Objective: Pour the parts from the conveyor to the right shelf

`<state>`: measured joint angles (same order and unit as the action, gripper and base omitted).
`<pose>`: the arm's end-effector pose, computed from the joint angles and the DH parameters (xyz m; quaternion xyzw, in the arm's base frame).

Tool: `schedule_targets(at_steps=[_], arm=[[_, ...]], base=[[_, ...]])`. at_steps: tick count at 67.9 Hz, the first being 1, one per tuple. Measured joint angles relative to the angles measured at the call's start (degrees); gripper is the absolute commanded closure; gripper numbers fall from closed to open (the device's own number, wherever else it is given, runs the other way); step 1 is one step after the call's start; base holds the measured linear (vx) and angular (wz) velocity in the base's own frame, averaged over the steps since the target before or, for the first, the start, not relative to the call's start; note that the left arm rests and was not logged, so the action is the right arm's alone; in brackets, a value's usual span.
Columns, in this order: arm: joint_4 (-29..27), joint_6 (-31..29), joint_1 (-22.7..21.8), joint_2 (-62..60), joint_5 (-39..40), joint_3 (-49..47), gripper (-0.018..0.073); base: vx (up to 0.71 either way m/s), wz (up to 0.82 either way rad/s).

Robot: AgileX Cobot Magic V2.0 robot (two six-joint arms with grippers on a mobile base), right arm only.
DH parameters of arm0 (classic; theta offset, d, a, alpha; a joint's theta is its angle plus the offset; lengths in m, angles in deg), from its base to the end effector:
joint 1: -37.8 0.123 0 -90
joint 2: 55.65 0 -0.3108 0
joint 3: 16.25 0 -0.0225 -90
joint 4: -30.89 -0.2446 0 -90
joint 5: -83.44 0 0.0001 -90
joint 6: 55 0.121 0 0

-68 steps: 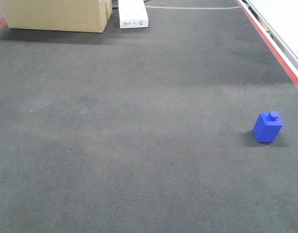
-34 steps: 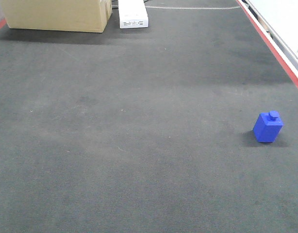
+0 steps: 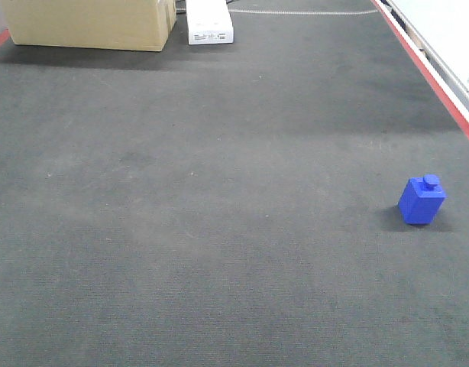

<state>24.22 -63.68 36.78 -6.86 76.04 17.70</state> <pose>0.1560 -0.0010 0.4098 -0.0117 0.7076 -0.0137 0.7064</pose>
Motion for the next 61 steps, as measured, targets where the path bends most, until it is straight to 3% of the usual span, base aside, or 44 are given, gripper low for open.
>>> schedule_targets(at_steps=[5,12,18,31,48,61], arm=[[0.1,-0.1,0.0,2.4,-1.9,0.0,0.0080],[0.1,-0.8,0.0,5.1,-4.3,0.0,-0.0085],[0.1,-2.0,0.0,7.1,-5.0,0.0,-0.0154],[-0.5,-2.4,0.0,10.4,-7.5,-0.4,-0.0146],[-1.1,1.2,-3.7,17.9,-27.0,-12.1,-0.0118],[-1.1,-0.3,-8.2,29.0,-41.7,-24.9,-0.0108]], base=[[0.00,0.00],[0.00,0.00],[0.00,0.00],[0.00,0.00],[0.00,0.00],[0.00,0.00]])
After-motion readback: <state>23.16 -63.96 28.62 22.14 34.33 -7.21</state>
